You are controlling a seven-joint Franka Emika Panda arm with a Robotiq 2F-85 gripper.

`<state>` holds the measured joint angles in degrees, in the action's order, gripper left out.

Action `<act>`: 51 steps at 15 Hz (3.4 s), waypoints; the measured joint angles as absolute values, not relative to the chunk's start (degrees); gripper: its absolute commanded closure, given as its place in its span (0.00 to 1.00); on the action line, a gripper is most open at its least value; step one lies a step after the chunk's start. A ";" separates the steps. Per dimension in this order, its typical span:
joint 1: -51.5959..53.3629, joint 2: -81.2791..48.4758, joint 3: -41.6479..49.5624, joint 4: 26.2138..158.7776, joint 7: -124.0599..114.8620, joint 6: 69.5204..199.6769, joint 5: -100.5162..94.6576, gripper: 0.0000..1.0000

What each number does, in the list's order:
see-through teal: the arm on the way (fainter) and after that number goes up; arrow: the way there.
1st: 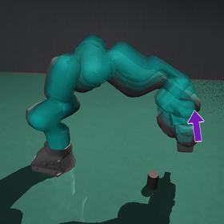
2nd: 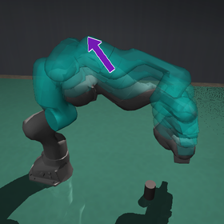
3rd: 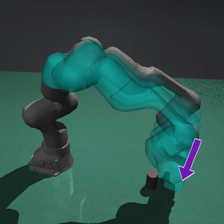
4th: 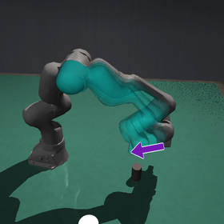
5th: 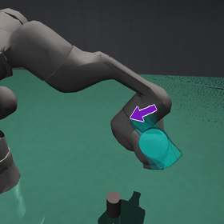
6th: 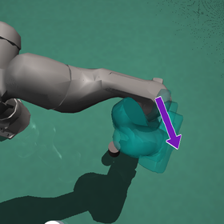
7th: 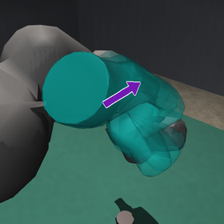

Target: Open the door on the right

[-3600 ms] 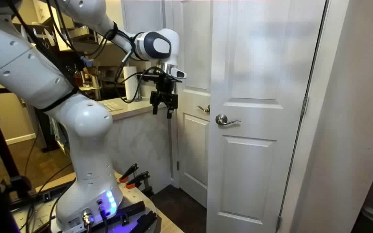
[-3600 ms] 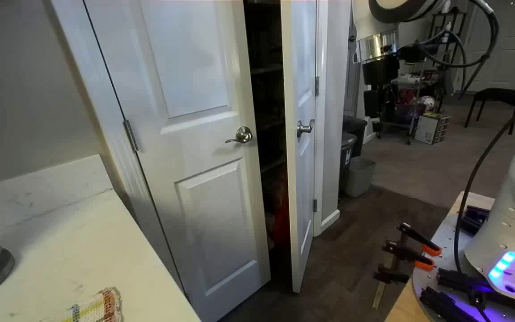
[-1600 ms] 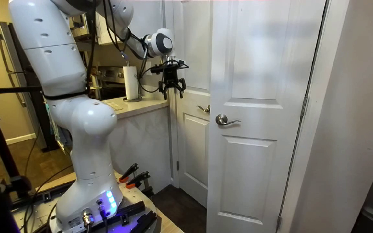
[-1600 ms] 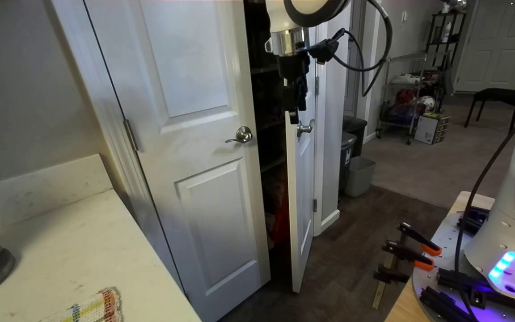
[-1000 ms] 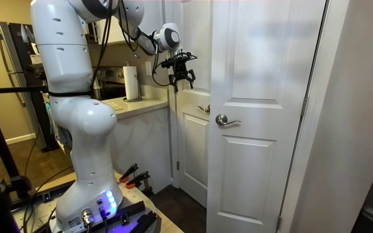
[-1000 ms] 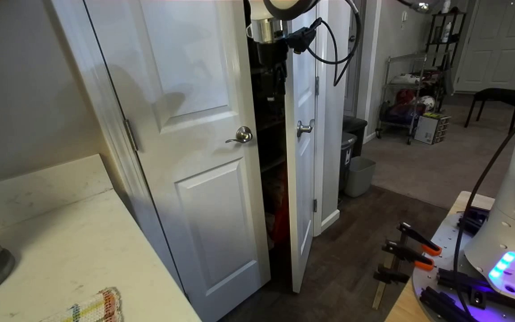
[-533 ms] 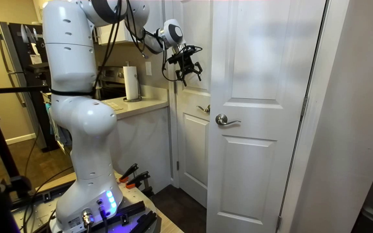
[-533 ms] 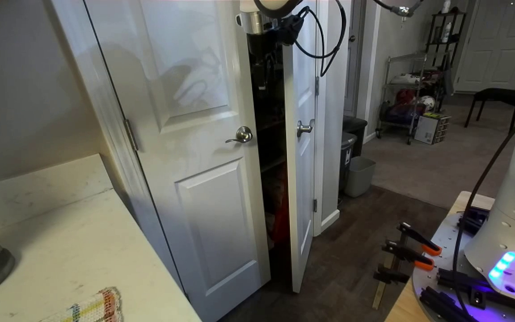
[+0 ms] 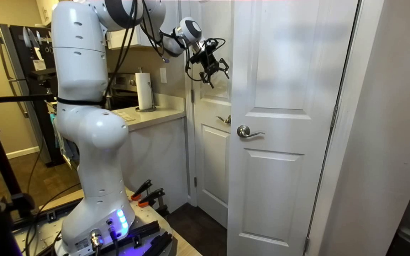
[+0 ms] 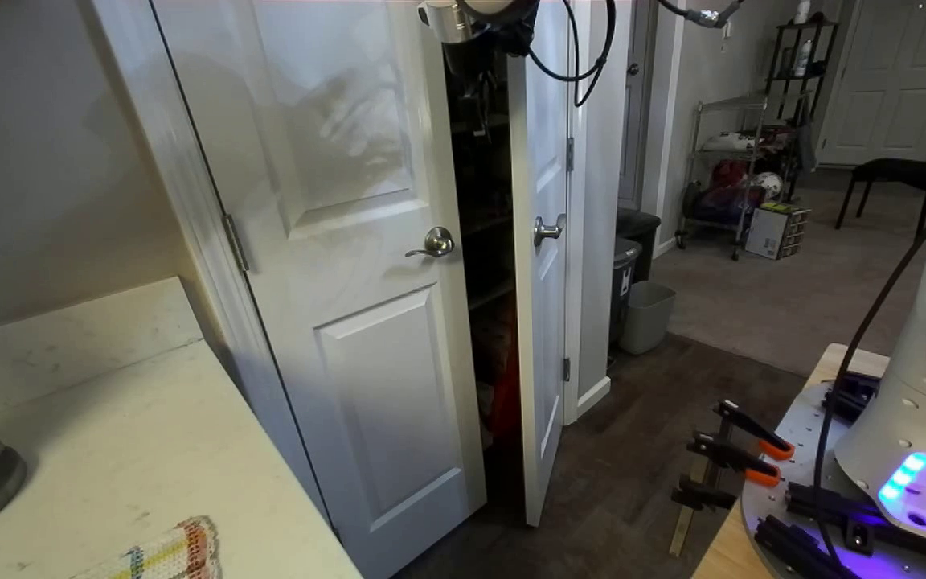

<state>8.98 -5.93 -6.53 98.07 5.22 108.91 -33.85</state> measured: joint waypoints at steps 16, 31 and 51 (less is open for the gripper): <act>8.41 -3.81 -5.10 98.01 5.09 97.17 -47.61 0.00; 5.89 7.39 -3.47 110.69 -0.45 86.19 -47.04 0.00; -0.69 18.68 1.77 120.97 -13.08 85.91 -47.14 0.00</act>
<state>-0.69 18.68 1.77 120.97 -13.08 85.91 -47.14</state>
